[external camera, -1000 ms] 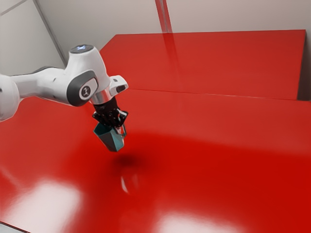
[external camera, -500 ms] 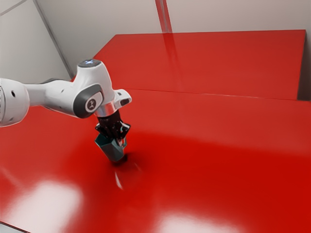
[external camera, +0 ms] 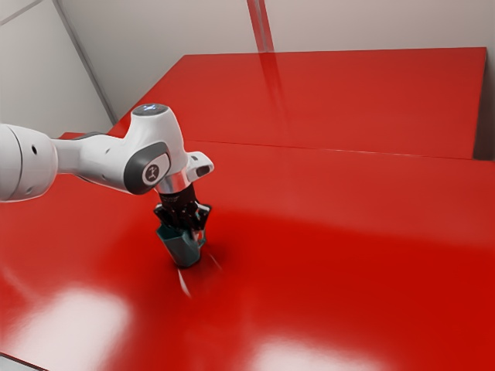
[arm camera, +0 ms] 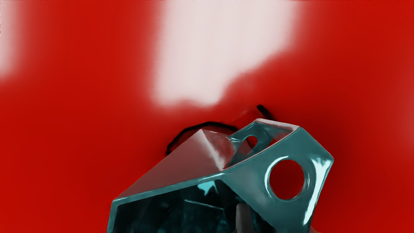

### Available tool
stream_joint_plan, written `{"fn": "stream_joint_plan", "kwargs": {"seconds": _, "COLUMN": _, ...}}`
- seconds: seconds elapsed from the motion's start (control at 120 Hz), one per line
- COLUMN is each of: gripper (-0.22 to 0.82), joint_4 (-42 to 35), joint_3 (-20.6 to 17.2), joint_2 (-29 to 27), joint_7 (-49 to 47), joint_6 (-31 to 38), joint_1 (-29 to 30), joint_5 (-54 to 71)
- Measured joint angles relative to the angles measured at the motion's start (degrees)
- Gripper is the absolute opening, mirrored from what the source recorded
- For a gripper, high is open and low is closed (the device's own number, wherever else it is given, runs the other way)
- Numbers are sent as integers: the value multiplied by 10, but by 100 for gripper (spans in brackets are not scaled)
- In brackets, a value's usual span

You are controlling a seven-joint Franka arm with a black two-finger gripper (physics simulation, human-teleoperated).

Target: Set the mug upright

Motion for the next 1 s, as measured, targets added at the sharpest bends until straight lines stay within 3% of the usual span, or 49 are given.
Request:
{"fn": "stream_joint_plan", "kwargs": {"seconds": 0.15, "gripper": 33, "joint_4": 1, "joint_3": 0, "joint_2": -15, "joint_7": 2, "joint_6": -5, "joint_1": 0, "joint_5": -2}}
{"fn": "stream_joint_plan", "kwargs": {"seconds": 0.333, "gripper": 49, "joint_4": 5, "joint_3": -1, "joint_2": -44, "joint_7": 6, "joint_6": -19, "joint_1": 1, "joint_5": -2}}
{"fn": "stream_joint_plan", "kwargs": {"seconds": 0.575, "gripper": 57, "joint_4": 29, "joint_3": -5, "joint_2": -83, "joint_7": 10, "joint_6": -49, "joint_1": -29, "joint_5": 1}}
{"fn": "stream_joint_plan", "kwargs": {"seconds": 1.0, "gripper": 60, "joint_4": 228, "joint_3": -2, "joint_2": -58, "joint_7": 47, "joint_6": -171, "joint_1": -26, "joint_5": 26}}
